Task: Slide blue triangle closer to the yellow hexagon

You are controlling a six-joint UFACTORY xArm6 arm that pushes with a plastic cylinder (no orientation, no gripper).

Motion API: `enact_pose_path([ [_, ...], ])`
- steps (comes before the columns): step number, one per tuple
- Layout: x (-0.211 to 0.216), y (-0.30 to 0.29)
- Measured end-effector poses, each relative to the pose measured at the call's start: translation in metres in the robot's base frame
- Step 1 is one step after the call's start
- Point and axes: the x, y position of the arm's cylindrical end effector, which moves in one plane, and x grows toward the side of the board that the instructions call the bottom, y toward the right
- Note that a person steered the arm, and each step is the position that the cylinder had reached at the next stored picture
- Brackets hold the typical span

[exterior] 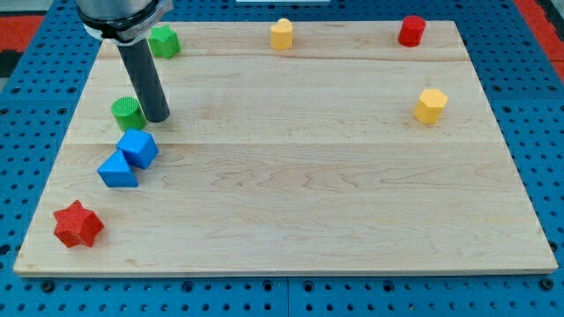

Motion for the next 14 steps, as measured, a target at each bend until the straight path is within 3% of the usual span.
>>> enact_pose_path([
  [3,0.026,-0.001],
  [7,0.03,0.017],
  [12,0.122,0.036],
  [14,0.127,-0.007],
])
